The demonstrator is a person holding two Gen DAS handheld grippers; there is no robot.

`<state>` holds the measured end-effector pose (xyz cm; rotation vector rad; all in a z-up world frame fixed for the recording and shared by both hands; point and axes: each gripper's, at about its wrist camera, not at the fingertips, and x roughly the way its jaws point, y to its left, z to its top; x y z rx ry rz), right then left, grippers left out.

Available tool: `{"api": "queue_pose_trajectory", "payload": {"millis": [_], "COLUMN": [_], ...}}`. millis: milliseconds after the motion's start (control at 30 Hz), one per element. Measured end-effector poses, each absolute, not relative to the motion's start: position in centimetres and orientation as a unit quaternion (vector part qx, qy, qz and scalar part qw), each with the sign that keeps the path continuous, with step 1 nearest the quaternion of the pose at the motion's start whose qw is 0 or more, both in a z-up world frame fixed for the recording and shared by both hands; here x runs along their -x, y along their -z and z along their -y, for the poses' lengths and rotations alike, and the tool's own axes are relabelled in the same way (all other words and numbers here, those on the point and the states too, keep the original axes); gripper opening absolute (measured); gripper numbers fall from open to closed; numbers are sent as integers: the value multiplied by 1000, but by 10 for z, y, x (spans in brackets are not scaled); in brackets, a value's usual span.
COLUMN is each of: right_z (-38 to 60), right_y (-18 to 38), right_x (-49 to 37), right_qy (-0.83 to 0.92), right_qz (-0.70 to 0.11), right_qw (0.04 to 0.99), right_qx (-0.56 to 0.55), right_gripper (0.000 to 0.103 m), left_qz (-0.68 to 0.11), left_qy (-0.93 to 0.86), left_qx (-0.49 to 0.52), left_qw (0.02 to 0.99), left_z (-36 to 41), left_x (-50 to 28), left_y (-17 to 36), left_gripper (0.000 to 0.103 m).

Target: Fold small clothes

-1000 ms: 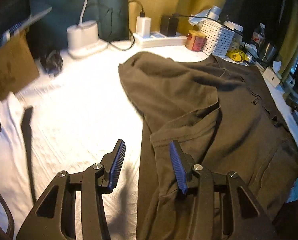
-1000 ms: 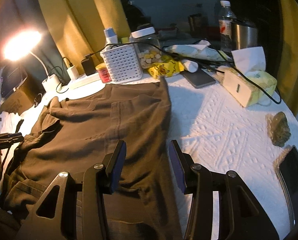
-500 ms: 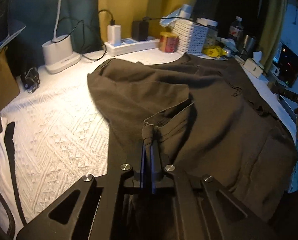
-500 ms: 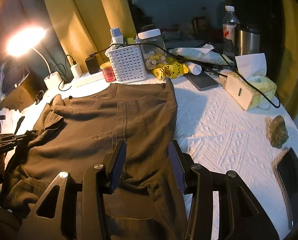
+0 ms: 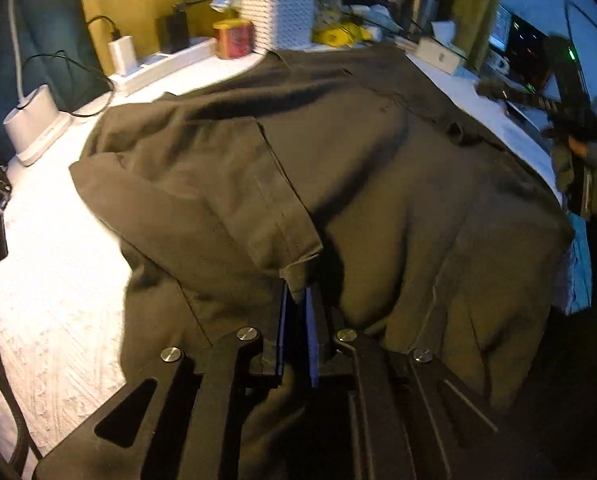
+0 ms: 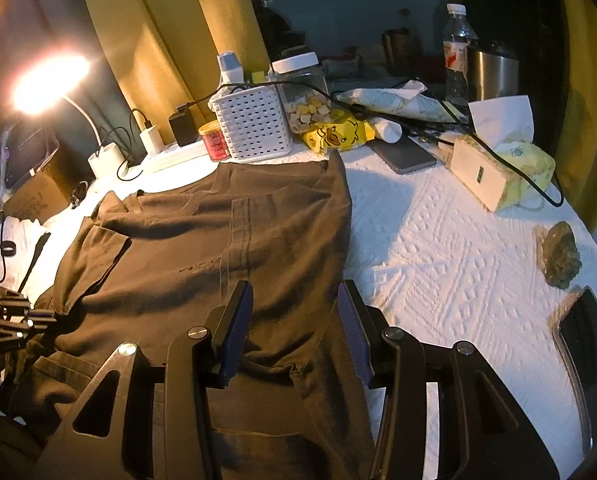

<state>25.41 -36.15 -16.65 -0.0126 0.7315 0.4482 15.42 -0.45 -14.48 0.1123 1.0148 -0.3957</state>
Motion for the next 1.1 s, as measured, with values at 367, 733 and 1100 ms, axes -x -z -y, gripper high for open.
{"api": "queue_pose_trajectory", "payload": {"millis": [367,733,1100], "right_z": [365,365,351], "right_y": [173,171,167], "right_x": [-256,-296,-371], "right_qy": [-220,-216,-232], "right_qz": [-361,-366,-373], "right_qw": [906,905,897], "right_qx": [2,31,43], "right_gripper": [47,47,47], "left_qz": [-495,-444,-465], "left_qy": [204,70,62], "left_qx": [1,74,103], "left_qw": [845,890,877], "left_z": [15,-76,-103], "left_x": [-194,-209,-254], "left_y": [149,138,171], "left_gripper": [67,67,38]}}
